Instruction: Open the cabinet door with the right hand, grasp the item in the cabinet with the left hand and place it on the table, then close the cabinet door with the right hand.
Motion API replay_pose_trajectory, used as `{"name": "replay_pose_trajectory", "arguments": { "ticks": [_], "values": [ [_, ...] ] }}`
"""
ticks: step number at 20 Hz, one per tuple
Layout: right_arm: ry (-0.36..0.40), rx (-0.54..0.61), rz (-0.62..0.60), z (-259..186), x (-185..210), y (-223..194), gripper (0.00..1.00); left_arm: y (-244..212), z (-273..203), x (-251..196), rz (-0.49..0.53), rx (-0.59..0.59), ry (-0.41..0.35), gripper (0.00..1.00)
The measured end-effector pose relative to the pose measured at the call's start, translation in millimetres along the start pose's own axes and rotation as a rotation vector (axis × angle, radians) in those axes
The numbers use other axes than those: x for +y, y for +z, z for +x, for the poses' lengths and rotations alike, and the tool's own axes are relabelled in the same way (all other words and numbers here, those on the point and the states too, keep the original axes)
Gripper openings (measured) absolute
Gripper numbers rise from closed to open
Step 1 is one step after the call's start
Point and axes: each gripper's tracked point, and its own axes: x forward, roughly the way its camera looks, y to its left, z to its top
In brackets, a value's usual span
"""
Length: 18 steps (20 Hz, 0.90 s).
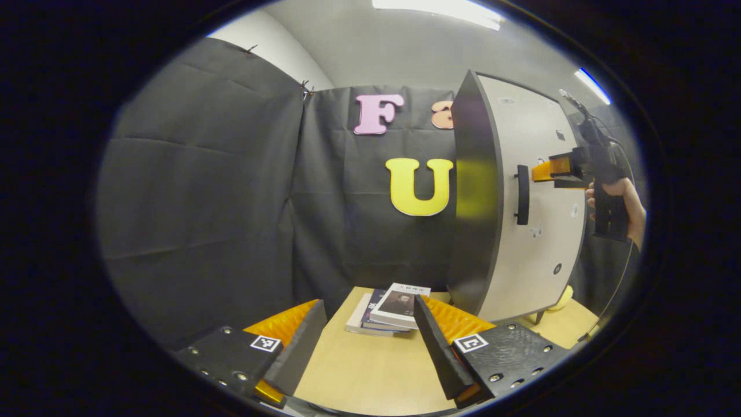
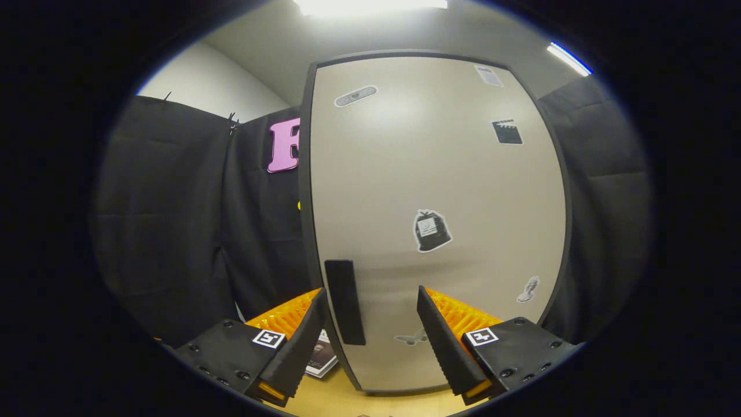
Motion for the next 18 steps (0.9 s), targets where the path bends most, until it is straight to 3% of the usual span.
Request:
{"name": "replay_pose_trajectory", "arguments": {
  "ticks": [6, 7, 9, 10, 11, 12, 13, 14, 15, 18],
  "values": [
    [-0.066, 0.034, -0.089, 35.6, 5.8, -11.6, 0.97, -11.7, -3.4, 19.9, -0.046, 0.013, 0.0, 0.92],
    [-0.082, 0.042, -0.101, 39.2, 4.2, -13.0, 0.96, -17.1, -3.8, 26.0, -0.058, 0.026, 0.001, 0.89],
    [-0.108, 0.061, -0.113, 43.5, 2.5, -21.4, 0.87, -29.2, -5.2, 38.2, -0.063, 0.056, 0.016, 0.89],
    [-0.108, 0.076, -0.114, 46.6, 4.0, -27.0, 0.77, -33.0, -7.0, 46.4, -0.064, 0.064, 0.029, 0.89],
    [-0.09, 0.09, -0.109, 49.2, 8.1, -30.3, 0.8, -34.9, -8.5, 52.8, -0.067, 0.069, 0.04, 0.92],
    [-0.091, 0.1, -0.098, 49.5, 11.5, -32.7, 0.6, -35.8, -10.6, 58.0, -0.071, 0.072, 0.048, 0.89],
    [-0.091, 0.105, -0.093, 50.8, 13.5, -33.3, 0.54, -37.1, -12.6, 62.5, -0.073, 0.074, 0.053, 0.89],
    [-0.097, 0.1, -0.098, 53.2, 14.4, -32.5, 0.39, -39.4, -13.6, 64.8, -0.074, 0.075, 0.054, 0.89],
    [-0.104, 0.1, -0.102, 54.0, 13.6, -32.1, 0.41, -41.1, -13.7, 65.7, -0.071, 0.083, 0.048, 0.89],
    [-0.092, 0.095, -0.066, 53.0, 14.9, -34.5, 0.3, -41.2, -12.6, 60.5, -0.049, 0.074, 0.021, 0.93]
  ]
}}
